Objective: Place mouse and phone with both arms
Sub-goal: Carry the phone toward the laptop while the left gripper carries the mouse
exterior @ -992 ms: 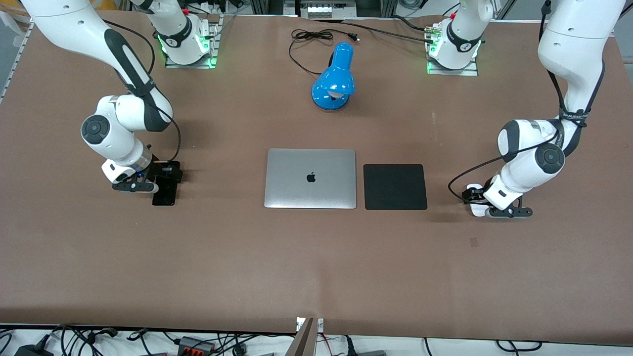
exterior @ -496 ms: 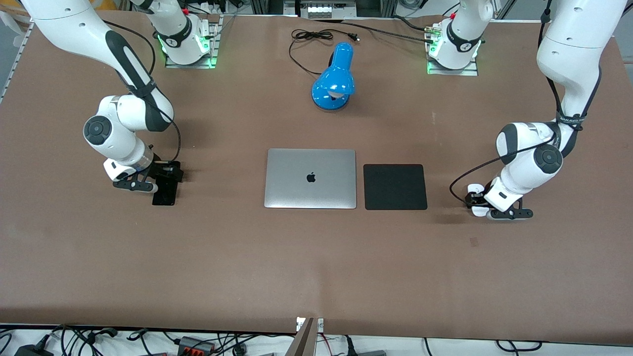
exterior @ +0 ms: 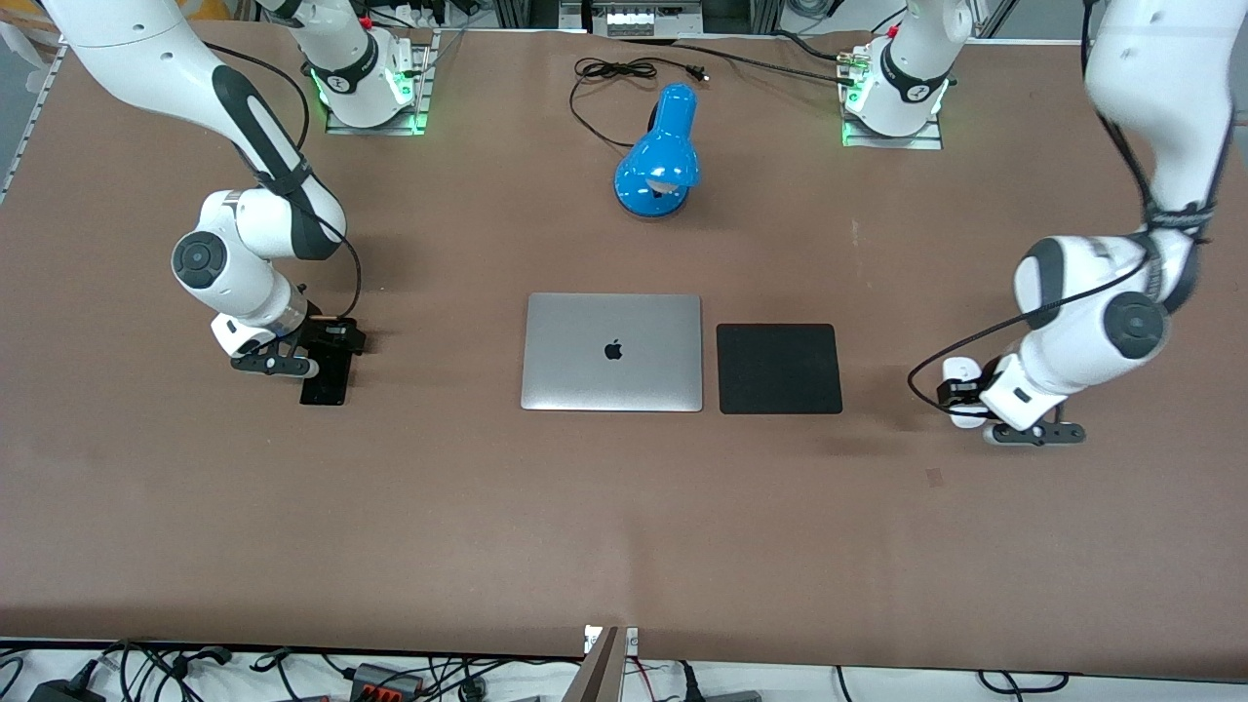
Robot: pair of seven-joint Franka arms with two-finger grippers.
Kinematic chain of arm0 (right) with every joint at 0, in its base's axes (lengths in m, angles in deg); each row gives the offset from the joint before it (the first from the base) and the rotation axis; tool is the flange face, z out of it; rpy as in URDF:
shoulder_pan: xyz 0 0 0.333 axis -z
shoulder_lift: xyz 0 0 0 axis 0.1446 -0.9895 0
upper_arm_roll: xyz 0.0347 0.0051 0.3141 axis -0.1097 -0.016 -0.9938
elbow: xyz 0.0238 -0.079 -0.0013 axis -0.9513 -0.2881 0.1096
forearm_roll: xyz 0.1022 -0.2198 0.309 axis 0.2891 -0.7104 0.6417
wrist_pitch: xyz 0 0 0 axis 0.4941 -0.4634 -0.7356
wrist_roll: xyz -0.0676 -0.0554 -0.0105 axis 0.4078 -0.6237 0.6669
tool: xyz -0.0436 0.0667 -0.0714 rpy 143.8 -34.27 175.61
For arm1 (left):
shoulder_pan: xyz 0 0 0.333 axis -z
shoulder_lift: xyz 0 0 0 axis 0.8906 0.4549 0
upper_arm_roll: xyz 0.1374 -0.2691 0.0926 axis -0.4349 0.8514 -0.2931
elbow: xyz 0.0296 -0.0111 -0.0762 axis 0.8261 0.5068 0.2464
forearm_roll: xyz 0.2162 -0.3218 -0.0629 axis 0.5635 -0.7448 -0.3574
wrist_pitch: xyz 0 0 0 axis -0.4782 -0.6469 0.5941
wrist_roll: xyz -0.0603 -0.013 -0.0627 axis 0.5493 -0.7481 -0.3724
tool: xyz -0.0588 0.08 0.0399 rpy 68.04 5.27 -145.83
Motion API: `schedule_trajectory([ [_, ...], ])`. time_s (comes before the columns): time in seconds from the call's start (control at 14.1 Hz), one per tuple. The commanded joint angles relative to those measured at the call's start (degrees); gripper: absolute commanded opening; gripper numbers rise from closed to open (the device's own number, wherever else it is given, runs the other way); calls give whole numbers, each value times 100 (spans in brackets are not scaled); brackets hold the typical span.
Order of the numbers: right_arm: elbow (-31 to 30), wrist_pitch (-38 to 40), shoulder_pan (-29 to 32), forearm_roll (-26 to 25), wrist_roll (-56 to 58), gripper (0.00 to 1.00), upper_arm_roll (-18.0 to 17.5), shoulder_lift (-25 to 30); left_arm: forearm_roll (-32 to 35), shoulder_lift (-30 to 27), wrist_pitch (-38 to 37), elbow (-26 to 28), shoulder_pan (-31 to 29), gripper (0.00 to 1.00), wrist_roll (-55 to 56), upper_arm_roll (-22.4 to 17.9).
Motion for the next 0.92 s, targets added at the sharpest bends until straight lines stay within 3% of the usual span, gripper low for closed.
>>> schedule_trajectory([
  [0.0,-44,48,-11,-9,184,1,5,34,42,-70,-980,-652,537,37,154,35],
  [0.28,0,145,-55,-18,184,0,-12,288,42,26,-684,-478,1424,37,1321,255],
  [0.43,183,591,-335,-18,27,0,-48,473,147,140,104,12,1821,37,1946,237],
  [0.64,500,849,-967,-44,-431,0,-83,439,473,368,1608,778,1936,37,2395,246],
  [0.85,825,831,-1407,-9,-1113,0,-354,115,473,588,2007,999,2033,37,2440,246],
])
